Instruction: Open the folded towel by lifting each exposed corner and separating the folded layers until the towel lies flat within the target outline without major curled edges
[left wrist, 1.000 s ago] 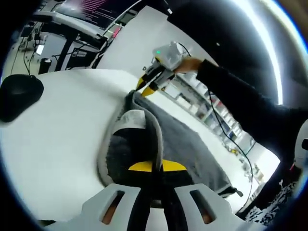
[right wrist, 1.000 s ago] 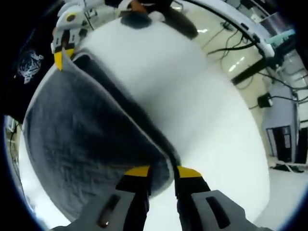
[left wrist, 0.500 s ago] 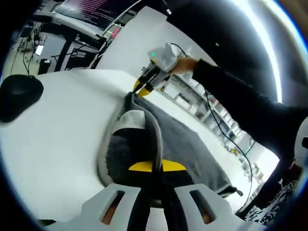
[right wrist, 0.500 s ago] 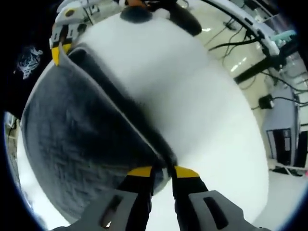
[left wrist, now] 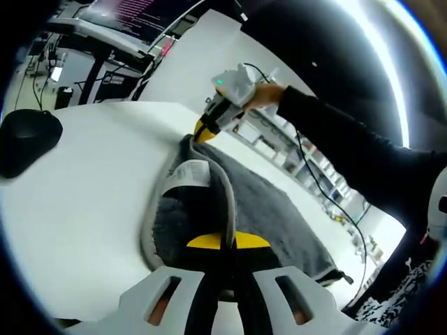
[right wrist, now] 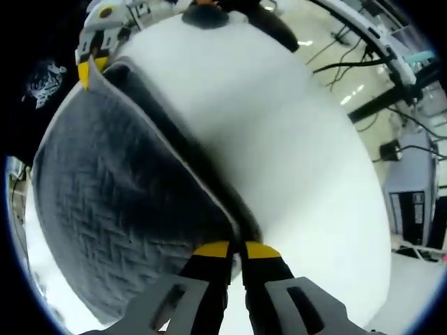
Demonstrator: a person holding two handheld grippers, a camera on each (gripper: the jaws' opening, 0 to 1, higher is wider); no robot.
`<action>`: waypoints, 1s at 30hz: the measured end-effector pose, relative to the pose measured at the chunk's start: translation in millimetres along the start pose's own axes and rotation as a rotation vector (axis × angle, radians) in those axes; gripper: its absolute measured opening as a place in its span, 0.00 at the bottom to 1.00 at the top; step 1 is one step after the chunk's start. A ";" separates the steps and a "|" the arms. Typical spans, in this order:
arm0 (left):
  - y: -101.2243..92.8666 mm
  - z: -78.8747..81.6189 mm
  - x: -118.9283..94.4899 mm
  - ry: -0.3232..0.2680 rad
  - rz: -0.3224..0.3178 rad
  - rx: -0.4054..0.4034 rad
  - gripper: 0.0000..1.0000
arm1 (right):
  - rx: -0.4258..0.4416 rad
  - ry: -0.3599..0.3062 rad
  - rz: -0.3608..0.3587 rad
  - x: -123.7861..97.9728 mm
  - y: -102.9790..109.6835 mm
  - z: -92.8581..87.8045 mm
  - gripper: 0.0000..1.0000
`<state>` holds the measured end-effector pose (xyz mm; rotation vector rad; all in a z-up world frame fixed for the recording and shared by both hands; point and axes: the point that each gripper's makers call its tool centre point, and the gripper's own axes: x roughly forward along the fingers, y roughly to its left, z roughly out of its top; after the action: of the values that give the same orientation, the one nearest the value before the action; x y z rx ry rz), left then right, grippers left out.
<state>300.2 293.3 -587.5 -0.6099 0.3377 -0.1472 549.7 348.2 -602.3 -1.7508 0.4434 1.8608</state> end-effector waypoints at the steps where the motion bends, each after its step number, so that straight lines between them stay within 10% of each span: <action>1: 0.1 -0.1 -0.1 0.000 0.001 -0.001 0.01 | 0.002 -0.002 -0.002 -0.6 -0.3 0.1 0.00; 30: -35.5 3.2 0.0 -0.013 -0.116 -0.004 0.00 | 0.005 0.000 -0.099 -34.0 -3.0 -1.6 0.00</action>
<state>300.0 266.2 -564.4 -0.6339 0.2896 -0.2541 553.1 344.2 -568.5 -1.7381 0.3545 1.7888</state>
